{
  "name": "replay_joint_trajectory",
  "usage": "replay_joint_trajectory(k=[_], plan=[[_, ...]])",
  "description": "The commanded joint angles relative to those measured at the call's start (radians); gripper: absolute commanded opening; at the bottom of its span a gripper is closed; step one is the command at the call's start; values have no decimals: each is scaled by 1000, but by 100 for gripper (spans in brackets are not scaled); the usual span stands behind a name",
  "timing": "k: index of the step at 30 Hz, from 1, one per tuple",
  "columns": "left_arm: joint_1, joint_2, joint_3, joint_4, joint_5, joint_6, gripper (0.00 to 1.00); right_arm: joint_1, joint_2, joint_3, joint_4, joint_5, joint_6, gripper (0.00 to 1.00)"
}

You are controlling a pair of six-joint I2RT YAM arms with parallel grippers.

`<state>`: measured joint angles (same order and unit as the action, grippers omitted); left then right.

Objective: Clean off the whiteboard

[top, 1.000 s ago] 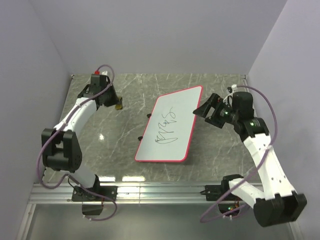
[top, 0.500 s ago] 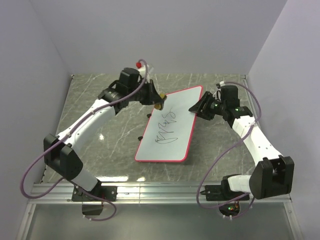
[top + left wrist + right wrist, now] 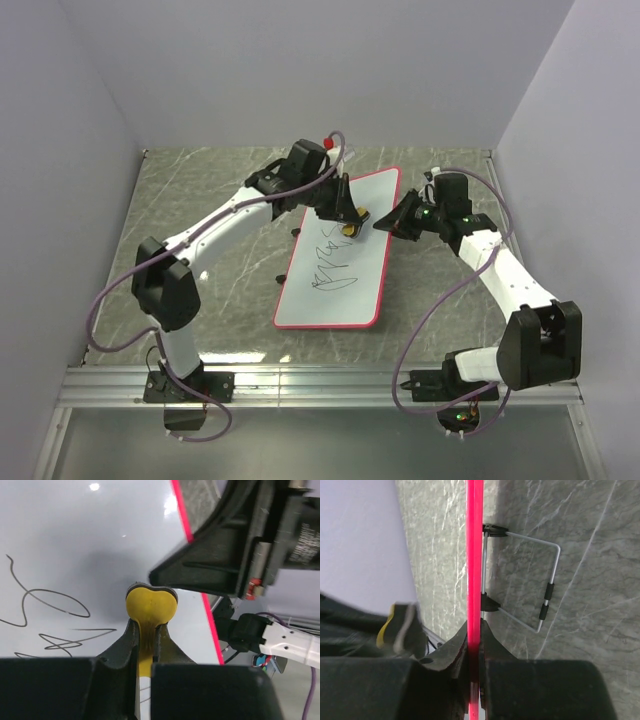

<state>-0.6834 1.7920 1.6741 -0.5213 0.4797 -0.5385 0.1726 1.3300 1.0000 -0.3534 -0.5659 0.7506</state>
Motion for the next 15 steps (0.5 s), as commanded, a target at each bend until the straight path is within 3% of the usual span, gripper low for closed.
replay_joint_trajectory(k=[1,5,8,15], plan=[[-5,79,102,-83,-61,28,0,8,-18,-6,-10,21,-85,3],[-4,193,197,-193,-127,60,0,8,-28,-4,-15,15,-88,0],[-2,227,184,-192,-164,63,0,8,-31,6,-25,14,-95,0],[57,175,-118,36,-194,11,0,8,-35,45,-53,8,-112,0]])
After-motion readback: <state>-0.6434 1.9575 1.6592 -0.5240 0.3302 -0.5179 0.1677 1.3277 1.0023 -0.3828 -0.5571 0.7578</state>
